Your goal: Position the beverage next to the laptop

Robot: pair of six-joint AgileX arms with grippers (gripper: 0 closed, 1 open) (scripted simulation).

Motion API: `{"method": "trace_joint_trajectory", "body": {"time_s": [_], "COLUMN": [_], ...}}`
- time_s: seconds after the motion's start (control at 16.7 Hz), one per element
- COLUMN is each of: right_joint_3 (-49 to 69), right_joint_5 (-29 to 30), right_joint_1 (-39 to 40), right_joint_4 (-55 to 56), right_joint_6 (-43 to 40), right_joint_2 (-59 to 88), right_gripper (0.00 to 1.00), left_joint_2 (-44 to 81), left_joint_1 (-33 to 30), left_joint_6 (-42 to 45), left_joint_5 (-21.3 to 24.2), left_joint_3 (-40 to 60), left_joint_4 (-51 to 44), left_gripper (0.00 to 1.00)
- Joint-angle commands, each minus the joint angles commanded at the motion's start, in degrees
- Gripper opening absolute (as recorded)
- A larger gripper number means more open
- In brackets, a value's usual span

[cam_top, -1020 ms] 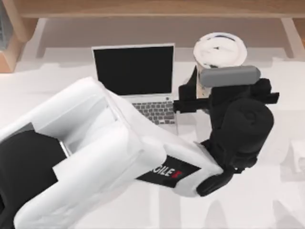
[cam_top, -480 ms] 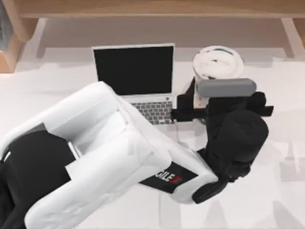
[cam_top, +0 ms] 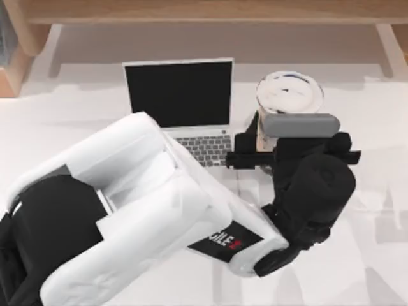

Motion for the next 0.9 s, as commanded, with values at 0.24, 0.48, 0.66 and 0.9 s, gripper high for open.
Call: {"method": "trace_joint_trajectory", "body": {"time_s": [0.24, 0.48, 0.66, 0.9], "right_joint_3": [0.00, 0.00, 0.00, 0.00], "right_joint_5": [0.00, 0.00, 0.00, 0.00], "right_joint_1": [0.00, 0.00, 0.00, 0.00], "right_joint_4": [0.00, 0.00, 0.00, 0.00], "right_joint_6": [0.00, 0.00, 0.00, 0.00], "right_joint_2": [0.00, 0.00, 0.00, 0.00], "right_gripper": [1.00, 1.00, 1.00, 1.00], "left_joint_2": [0.00, 0.00, 0.00, 0.00], "left_joint_1": [0.00, 0.00, 0.00, 0.00], "left_joint_6": [0.00, 0.00, 0.00, 0.00], "left_joint_5": [0.00, 0.00, 0.00, 0.00], "left_joint_3": [0.00, 0.00, 0.00, 0.00], "left_joint_4": [0.00, 0.00, 0.00, 0.00], "left_gripper": [0.45, 0.75, 0.98, 1.00]}}
